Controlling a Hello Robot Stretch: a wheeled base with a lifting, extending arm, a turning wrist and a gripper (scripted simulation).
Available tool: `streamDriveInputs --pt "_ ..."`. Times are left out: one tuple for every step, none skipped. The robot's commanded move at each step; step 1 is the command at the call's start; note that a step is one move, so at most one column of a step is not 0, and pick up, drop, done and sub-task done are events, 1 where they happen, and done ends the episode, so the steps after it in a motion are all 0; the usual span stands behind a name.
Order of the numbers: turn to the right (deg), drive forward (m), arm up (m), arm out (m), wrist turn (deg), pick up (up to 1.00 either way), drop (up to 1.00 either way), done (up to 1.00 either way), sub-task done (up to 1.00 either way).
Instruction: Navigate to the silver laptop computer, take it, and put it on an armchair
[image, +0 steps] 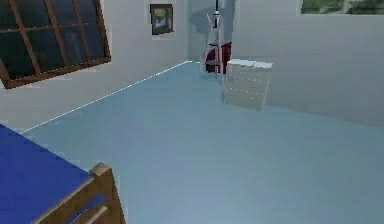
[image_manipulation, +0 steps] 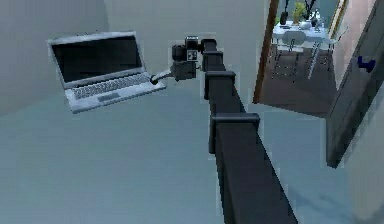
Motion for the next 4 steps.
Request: streamDriveInputs --pt "3.0 0.0 0.0 0.0 0.0 0.0 0.0 0.0 0.0" --pt "24.0 0.0 0.0 0.0 0.0 0.0 0.0 0.0 0.0" --pt "0.0 0.65 0.0 0.0 0.0 0.0 0.0 0.0 0.0" --pt "-27.0 0.0 0.0 0.0 0.0 0.0 0.0 0.0 0.0"
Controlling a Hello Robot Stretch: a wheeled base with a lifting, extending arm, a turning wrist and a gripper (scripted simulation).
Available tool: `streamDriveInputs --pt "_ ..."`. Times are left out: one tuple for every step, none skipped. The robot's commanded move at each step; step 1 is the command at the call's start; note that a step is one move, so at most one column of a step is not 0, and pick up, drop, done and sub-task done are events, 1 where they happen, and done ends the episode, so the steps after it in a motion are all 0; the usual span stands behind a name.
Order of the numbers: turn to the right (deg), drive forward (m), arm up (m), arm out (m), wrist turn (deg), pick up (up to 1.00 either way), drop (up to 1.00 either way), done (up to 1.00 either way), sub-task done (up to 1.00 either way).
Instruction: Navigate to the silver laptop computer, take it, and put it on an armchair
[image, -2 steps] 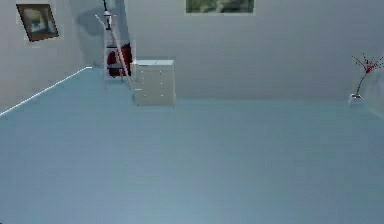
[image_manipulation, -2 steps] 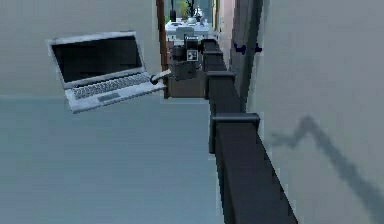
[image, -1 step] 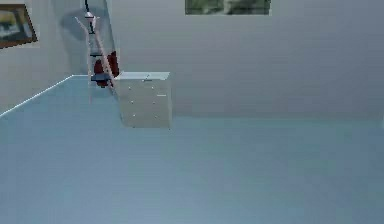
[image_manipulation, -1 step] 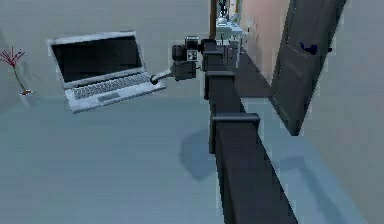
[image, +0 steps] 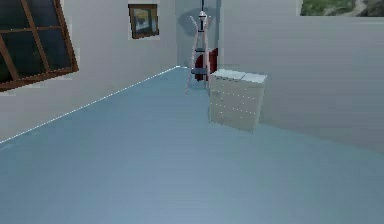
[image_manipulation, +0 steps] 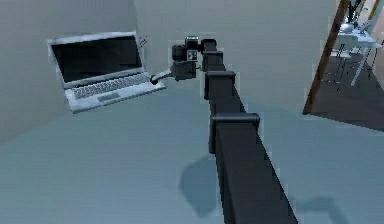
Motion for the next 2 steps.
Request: streamDriveInputs --pt "0.0 0.15 0.0 0.0 0.0 0.0 0.0 0.0 0.0" --pt "-9.0 0.0 0.0 0.0 0.0 0.0 0.0 0.0 0.0"
